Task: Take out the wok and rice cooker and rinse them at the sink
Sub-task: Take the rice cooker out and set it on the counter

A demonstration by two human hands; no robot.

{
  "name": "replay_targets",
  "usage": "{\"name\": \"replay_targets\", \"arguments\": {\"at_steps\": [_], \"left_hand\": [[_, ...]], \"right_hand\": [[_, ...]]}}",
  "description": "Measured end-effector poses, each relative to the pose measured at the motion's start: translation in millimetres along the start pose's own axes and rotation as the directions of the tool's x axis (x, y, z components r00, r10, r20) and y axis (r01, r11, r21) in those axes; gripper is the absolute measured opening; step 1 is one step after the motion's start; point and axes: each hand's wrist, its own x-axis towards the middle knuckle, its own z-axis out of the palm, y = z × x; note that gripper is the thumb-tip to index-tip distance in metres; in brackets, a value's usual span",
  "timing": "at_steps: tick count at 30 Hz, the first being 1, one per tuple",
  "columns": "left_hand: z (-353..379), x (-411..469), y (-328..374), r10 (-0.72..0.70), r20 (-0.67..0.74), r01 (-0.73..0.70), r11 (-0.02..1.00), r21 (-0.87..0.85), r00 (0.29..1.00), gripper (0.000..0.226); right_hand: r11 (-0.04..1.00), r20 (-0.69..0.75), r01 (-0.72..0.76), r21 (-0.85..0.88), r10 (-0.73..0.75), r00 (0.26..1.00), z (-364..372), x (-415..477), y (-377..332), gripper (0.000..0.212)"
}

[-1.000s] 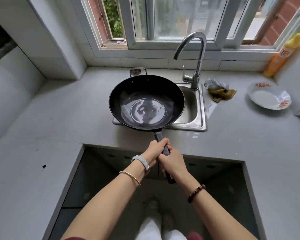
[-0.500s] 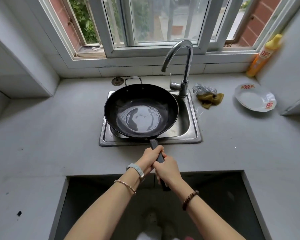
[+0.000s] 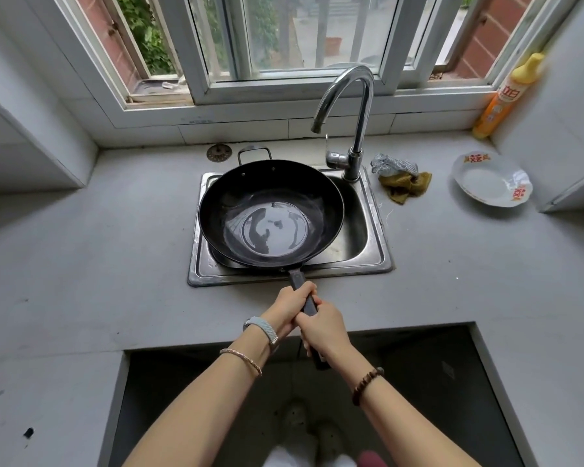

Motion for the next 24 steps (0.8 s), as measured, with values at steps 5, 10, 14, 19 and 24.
{"name": "replay_targets", "arguments": {"at_steps": [5,10,14,19,24], "left_hand": [[-0.8,-0.2,-2.0,-0.022,0.008,0.022,0.999,-0.033,1.0,0.018],[0.5,-1.0,-1.1,-0.019,-0.007,0.019,1.0,-0.012,1.0,0.013],[0.4,-4.9,-0.2,-0.007,-0.011,0.007,0.999,0.048,1.0,0.014],[-3.9,-14.0,6.4,-0.008,0.025,0.007,1.0,0.027,1.0,0.016],[-8.7,-22.4,10.5,0.015,0.001,-0.015,0.987,0.162,1.0,0.02]], "right_hand": [[0.999,0.009,-0.033,-0.023,0.034,0.999,1.5,3.9,3.4,0.026],[0.997,0.042,-0.083,-0.006,0.083,0.996,-1.0,8.8,6.2,0.044],[0.996,0.057,-0.068,-0.05,0.071,0.996,-7.3,6.2,5.7,0.035],[0.991,0.047,-0.022,-0.135,0.029,0.998,-11.2,4.4,6.1,0.028],[0.985,0.006,-0.009,-0.173,0.011,1.0,-8.7,4.4,4.3,0.035]]}}
